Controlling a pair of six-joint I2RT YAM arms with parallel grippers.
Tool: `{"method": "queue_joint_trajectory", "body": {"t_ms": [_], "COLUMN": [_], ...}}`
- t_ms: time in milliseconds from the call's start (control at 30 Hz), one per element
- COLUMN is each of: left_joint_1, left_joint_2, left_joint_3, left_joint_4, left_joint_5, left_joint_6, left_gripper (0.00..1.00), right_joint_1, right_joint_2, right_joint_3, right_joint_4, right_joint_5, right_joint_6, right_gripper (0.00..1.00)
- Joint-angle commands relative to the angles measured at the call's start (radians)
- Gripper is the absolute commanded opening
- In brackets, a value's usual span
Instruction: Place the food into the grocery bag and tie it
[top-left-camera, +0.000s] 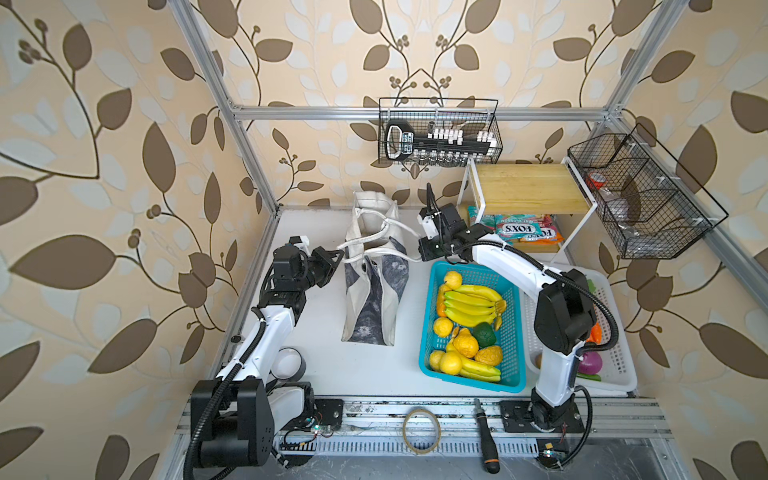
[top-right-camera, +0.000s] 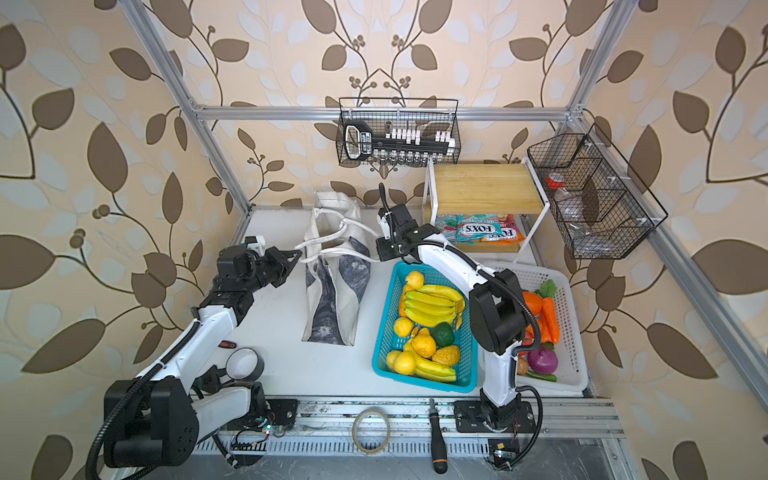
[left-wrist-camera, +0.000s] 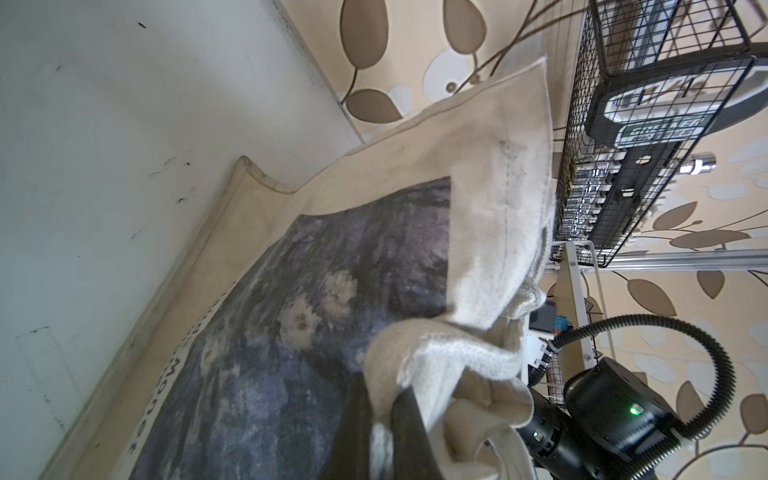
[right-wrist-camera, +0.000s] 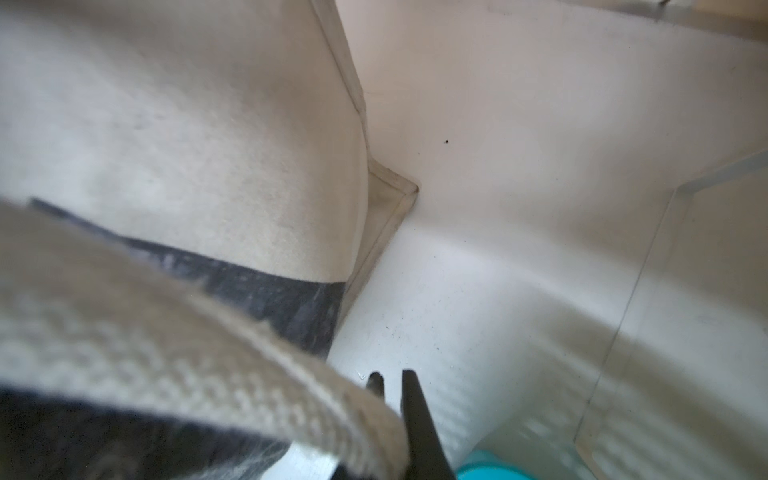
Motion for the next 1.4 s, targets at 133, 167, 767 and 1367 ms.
{"method": "queue_joint_trajectory", "body": {"t_ms": [133, 167, 767, 1367], "left_joint_1": [-0.015, -0.016, -0.016, -0.015], "left_joint_2": [-0.064, -0.068, -0.116, -0.189], "left_joint_3": [0.069, 0.070, 0.144, 0.277], "left_joint_4": [-0.023, -0.020, -0.130, -0.395], "left_joint_5": [0.049, 0.057, 0.048, -0.130], "left_joint_6": [0.036, 0.032, 0.066, 0.245], "left_gripper": [0.14, 0.16, 0.66, 0.99], "right_joint_1": [0.013, 0.015, 0.031, 0.068], "right_joint_2": [-0.100, -0.108, -0.191, -0.291], "right_joint_3": [0.010, 0.012, 0.065, 0.125], "right_joint_4": [0.041, 0.040, 0.016, 0.005], "right_joint_5": [-0.074, -0.071, -0.039, 0.043], "right_joint_6": [0.026, 0.029, 0.020, -0.008], "right_gripper": [0.11, 0.13, 0.45, 0.86]}}
